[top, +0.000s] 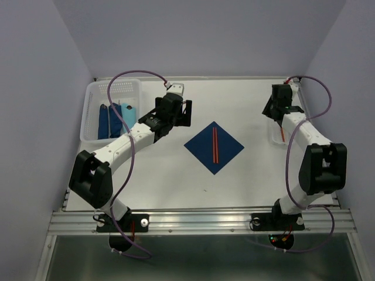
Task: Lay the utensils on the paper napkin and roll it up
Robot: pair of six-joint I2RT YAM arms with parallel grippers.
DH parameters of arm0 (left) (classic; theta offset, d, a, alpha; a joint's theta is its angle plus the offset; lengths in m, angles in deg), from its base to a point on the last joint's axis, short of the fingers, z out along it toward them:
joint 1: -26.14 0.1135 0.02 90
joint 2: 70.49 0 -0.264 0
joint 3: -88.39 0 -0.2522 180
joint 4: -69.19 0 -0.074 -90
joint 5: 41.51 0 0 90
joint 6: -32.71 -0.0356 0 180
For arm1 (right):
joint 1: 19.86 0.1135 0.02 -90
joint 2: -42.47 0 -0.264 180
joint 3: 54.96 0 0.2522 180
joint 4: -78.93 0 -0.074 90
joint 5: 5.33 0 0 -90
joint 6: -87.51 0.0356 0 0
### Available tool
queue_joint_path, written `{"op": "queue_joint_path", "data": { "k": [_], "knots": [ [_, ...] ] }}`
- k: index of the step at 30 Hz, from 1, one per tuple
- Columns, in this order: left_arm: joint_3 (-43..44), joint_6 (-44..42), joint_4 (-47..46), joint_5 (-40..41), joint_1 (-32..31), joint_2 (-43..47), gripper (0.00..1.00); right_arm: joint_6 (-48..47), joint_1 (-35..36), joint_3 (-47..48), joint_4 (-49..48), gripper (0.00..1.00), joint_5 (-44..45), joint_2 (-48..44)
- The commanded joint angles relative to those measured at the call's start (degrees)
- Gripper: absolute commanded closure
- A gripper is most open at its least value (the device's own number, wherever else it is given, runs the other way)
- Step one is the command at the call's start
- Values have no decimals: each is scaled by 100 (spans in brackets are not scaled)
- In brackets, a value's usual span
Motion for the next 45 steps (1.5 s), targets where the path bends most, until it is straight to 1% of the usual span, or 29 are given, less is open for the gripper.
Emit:
{"op": "queue_joint_path", "data": {
  "k": [1,3,9,16,21,27,29,30,31,33,34,35,38,40,45],
  "knots": [
    [-6,30,-172,19,-14,101,1,-435,-673,211,307,54,178,183],
    [12,21,-172,1,-14,75,1,-444,-1033,264,307,54,37,376],
    [3,13,-163,27,-14,40,1,-576,-1562,545,298,54,-192,1000],
    [38,21,-154,10,-14,-22,1,-760,-1782,730,272,57,-525,1607],
    [82,21,-119,19,-14,-57,1,-821,-1835,747,193,57,-754,1731],
    [82,21,-93,19,-14,-74,1,-857,-1835,782,166,59,-790,1959],
    [82,21,-102,19,-14,-74,1,-866,-1835,783,140,65,-807,2056],
    [82,21,-102,10,-14,-66,1,-900,-1835,774,123,72,-807,2082],
    [74,21,-93,19,-14,-66,1,-927,-1835,774,122,75,-825,2091],
    [73,21,-93,27,-5,-48,1,-971,-1835,783,131,82,-877,2056],
    [73,30,-84,28,-13,-48,1,-1032,-1835,783,123,87,-973,2021],
    [73,21,-84,28,-14,-39,1,-1076,-1835,800,131,90,-1052,1925],
    [65,21,-75,45,-14,-22,1,-1217,-1835,853,131,96,-1299,1679],
    [73,30,-75,36,-14,-22,1,-1270,-1835,897,131,98,-1439,1538],
    [56,57,-75,19,-14,5,1,-1331,-1721,976,184,99,-1396,1037]
  ]
}}
